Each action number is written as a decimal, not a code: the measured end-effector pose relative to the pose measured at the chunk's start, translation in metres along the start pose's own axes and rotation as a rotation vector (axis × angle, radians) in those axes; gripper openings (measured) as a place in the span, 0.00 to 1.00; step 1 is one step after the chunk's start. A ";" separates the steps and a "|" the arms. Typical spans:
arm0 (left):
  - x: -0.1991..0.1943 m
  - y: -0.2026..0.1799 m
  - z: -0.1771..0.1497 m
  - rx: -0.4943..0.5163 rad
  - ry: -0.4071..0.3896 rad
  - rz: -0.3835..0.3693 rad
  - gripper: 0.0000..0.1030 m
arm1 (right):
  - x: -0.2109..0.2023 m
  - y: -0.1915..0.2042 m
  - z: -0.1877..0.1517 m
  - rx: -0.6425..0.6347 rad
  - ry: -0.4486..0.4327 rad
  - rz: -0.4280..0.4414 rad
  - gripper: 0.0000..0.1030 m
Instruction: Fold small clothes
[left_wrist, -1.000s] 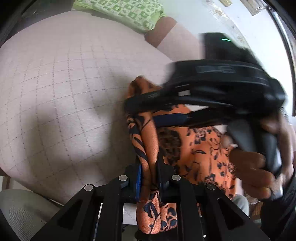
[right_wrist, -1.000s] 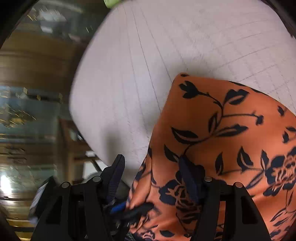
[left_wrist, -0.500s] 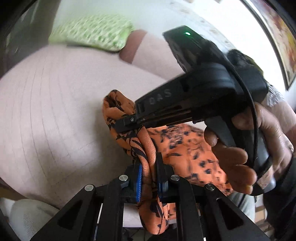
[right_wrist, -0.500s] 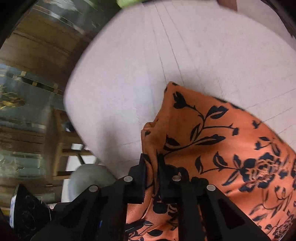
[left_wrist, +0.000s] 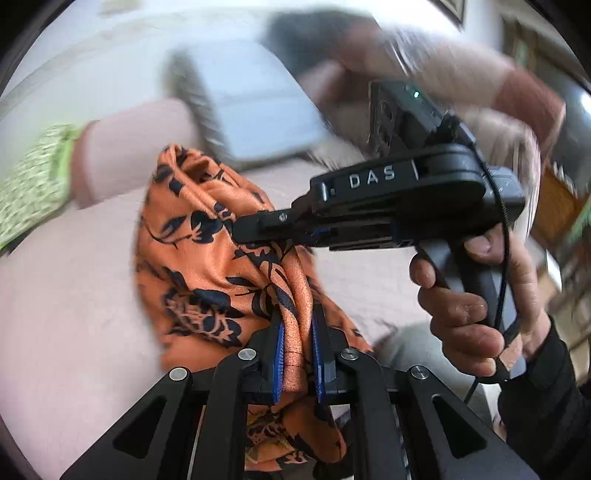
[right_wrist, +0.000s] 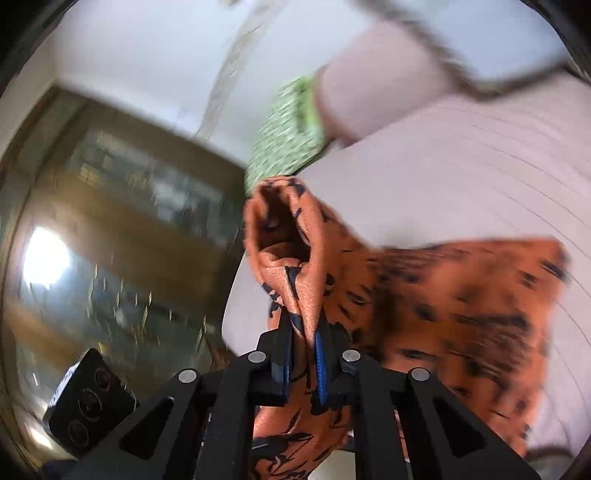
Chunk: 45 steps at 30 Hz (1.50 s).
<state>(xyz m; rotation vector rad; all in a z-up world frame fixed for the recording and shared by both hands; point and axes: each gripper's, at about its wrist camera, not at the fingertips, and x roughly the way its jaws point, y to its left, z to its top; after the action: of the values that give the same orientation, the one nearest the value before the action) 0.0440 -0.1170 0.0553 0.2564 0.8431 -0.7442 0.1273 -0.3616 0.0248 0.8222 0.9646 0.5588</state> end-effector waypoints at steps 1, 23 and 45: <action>0.020 -0.008 0.002 0.008 0.039 -0.013 0.10 | -0.011 -0.026 -0.003 0.043 -0.027 -0.003 0.09; 0.136 -0.003 -0.019 -0.240 0.181 -0.148 0.43 | -0.045 -0.089 -0.007 0.076 -0.198 -0.256 0.49; 0.128 -0.006 -0.035 -0.227 0.198 -0.277 0.34 | 0.028 -0.115 0.020 0.100 -0.078 -0.380 0.37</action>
<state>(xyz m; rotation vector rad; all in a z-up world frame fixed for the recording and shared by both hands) 0.0748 -0.1680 -0.0641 0.0090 1.1568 -0.8815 0.1648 -0.4150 -0.0765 0.7196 1.0509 0.1508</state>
